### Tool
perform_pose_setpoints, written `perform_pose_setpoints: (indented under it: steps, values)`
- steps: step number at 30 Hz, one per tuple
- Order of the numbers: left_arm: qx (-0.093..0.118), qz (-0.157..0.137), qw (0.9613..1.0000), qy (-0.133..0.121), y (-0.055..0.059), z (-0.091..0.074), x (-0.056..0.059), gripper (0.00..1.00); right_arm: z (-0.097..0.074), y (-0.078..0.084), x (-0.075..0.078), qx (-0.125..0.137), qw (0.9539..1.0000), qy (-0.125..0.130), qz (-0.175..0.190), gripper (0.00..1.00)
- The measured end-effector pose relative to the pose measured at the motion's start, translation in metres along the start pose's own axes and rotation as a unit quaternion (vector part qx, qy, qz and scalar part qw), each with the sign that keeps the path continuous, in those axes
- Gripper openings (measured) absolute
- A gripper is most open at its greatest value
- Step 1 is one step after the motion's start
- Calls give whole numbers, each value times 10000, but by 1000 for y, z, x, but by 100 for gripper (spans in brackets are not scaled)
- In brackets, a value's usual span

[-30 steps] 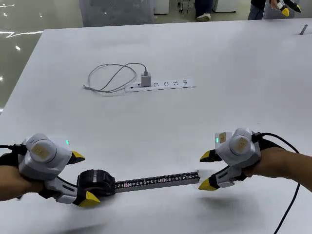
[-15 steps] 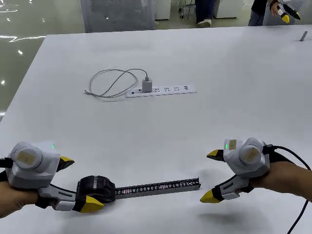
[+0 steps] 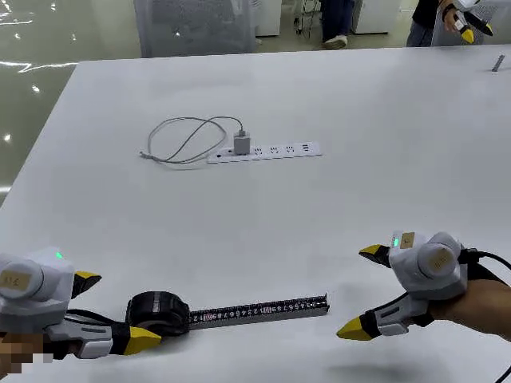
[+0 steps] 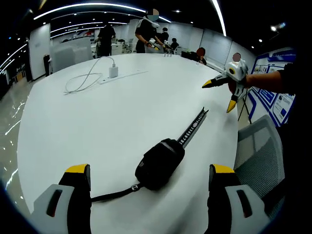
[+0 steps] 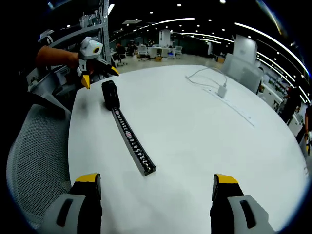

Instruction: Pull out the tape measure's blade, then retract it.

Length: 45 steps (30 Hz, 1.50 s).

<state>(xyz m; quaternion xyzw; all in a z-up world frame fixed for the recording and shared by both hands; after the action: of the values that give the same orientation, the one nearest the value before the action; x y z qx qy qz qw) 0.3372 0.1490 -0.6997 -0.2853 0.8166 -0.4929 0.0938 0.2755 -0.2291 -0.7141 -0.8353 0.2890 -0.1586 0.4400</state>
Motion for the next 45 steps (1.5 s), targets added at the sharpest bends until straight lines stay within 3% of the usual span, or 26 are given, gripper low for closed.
perform_pose_setpoints:
  steps: [3,4,8,12,13,15,16,18,20,21,24,29,33,35,45]
  values:
    - [-33,-35,10000,-65,4,-3,-1,99,-3,2,1,83,9999,90,118,97]
    - [55,-41,9999,-123,4,-5,-1,99,-5,3,1,102,9997,150,171,99]
    - [83,-76,9995,-293,8,-8,-3,99,-10,8,0,100,9995,240,192,99]
    - [171,190,9989,-382,10,-12,0,99,-17,10,-3,170,9990,324,260,99]
    - [163,245,9991,-309,11,-12,3,99,-18,10,-3,188,9988,345,277,99]
    - [-84,472,9982,-372,17,-16,5,99,-21,12,-5,226,9985,383,314,99]
    - [37,473,9986,-228,16,-15,12,99,-23,13,-6,225,9984,387,330,99]
    - [82,402,9989,-222,16,-16,15,99,-25,14,-10,261,9982,388,383,99]
    - [164,298,9989,-317,19,-17,14,99,-27,14,-15,395,9970,440,490,99]
    - [309,231,9985,-376,19,-17,13,99,-29,15,-18,437,9967,476,493,99]
    - [323,53,9981,-523,29,-20,13,99,-32,20,-21,504,9950,614,601,99]
    - [397,-13,9970,-671,32,-24,15,99,-40,30,-26,562,9927,796,705,99]
    - [419,85,9970,-644,33,-26,20,99,-45,38,-30,528,9921,841,760,99]
    - [449,433,9953,-736,33,-29,18,99,-49,37,-32,570,9912,904,786,99]
    - [544,261,9952,-770,34,-39,19,99,-58,41,-39,553,9916,962,672,99]
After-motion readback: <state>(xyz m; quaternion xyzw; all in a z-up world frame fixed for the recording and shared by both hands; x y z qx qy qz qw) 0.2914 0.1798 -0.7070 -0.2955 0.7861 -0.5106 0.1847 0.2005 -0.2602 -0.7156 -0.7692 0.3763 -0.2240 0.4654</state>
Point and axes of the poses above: the centre of the closed fingertips' face, and the gripper's own axes: z roughly forward along the fingers, x roughly to its right, y roughly out of its underside, the point moved 5 cm from there along -z, roughly backward along the fingers, and after that the axes turned 13 degrees about x, right-handed, at the moved point
